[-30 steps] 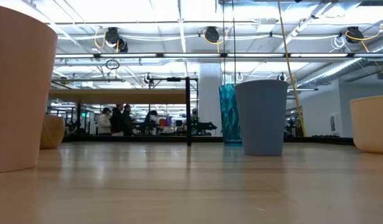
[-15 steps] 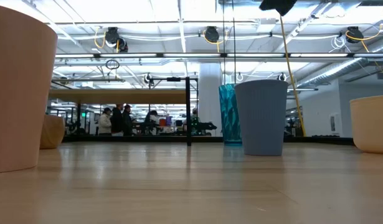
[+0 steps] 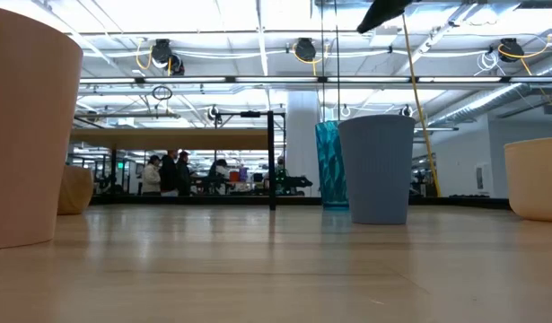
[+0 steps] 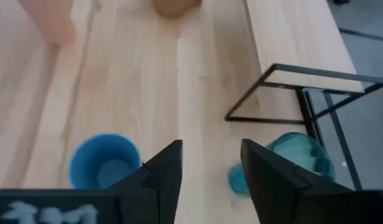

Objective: Stack small to large cups/mugs on shelf
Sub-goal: Put the light blue cup on the shelf

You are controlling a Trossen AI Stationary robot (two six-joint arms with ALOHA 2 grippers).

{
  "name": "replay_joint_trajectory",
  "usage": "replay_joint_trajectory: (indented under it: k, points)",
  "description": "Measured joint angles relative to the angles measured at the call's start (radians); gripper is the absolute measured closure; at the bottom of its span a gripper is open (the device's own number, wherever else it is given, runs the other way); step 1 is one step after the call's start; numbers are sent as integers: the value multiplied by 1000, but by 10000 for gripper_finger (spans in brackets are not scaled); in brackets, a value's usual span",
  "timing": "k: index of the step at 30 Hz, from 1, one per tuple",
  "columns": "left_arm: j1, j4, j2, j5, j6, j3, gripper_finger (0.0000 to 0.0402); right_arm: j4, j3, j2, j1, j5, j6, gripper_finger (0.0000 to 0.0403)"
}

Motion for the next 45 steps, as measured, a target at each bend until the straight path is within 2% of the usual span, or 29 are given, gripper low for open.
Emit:
replay_joint_trajectory:
  k: [10, 17, 21, 31, 38, 45]
  points:
    - [-1, -9, 61, -42, -56, 0, 401, -109, 43, 83, -37, -4, -112, 241]
    - [-1, -12, 113, -99, -106, 0, 401, -119, 43, 85, -37, -7, -161, 193]
    - [-1, -5, 155, -148, -125, 0, 401, -138, 43, 103, -57, -80, -187, 175]
    - [3, 147, 331, -269, -191, 0, 401, -106, 43, 168, -160, -80, -260, 191]
    - [13, 294, 425, -278, -142, -1, 401, -99, 43, 262, -278, -80, -304, 201]
    - [18, 372, 466, -276, -149, -1, 401, -93, 43, 293, -348, -84, -353, 202]
